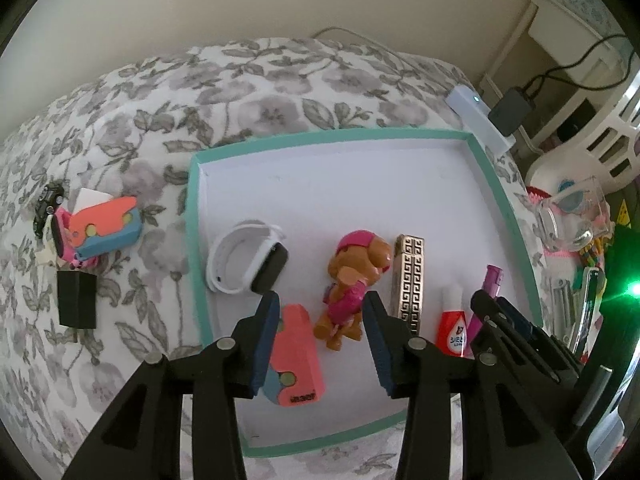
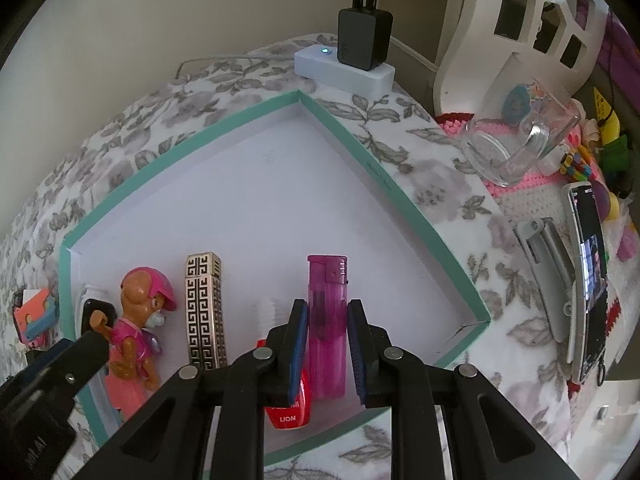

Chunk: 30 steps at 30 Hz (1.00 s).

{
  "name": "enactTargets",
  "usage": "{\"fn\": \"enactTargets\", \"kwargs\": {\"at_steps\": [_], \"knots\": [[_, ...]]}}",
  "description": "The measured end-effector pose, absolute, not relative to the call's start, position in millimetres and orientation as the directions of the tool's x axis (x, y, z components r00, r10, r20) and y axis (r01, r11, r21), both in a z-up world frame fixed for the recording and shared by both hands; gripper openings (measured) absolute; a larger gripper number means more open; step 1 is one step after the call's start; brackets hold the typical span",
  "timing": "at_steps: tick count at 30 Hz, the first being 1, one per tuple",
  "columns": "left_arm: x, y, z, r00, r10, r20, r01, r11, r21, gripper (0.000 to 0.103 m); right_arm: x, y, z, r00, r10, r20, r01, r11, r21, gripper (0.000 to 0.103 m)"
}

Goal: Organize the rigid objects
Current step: 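Open left gripper to drop dog figurine in tray while right releases lighter, then withdraw both open grippers from the tray back over the pile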

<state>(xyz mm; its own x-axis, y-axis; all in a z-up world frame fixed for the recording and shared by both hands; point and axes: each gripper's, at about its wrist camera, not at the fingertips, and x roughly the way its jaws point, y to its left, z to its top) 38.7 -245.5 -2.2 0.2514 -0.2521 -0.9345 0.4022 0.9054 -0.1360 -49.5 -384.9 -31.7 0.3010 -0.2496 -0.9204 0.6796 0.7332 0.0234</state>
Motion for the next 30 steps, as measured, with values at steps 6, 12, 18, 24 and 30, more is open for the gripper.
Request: {"fn": "enactTargets", "kwargs": {"at_steps": [6,12,18,24,30], "knots": [[43,-231,1,0.268,-0.242,-0.932,0.362,0.922,-0.136,0.046,-47,-383,-30,0.305,-0.248,-0.920,0.671,0.741,0.023,0.022],[49,-216,2,0.290,-0.208,-0.934,0.319,0.941,-0.111,0.059,-45,-381,-28,0.311,-0.257,-0.915,0.662,0.749,0.015,0.034],[61,-195,-2,0.300,-0.140,-0.944,0.235,0.970,-0.069,0.060,-42,-377,-24,0.332,-0.263,-0.906,0.647,0.762,0.015,0.049],[72,-173,-7,0.306,-0.090,-0.948,0.159,0.986,-0.043,0.082,-35,-365,-18,0.396,-0.222,-0.891,0.609,0.790,0.073,0.058],[79,-157,-8,0.322,-0.044,-0.946,0.113,0.994,-0.008,0.091,-28,-349,-14,0.438,-0.203,-0.876,0.572,0.814,0.097,0.073]]}}
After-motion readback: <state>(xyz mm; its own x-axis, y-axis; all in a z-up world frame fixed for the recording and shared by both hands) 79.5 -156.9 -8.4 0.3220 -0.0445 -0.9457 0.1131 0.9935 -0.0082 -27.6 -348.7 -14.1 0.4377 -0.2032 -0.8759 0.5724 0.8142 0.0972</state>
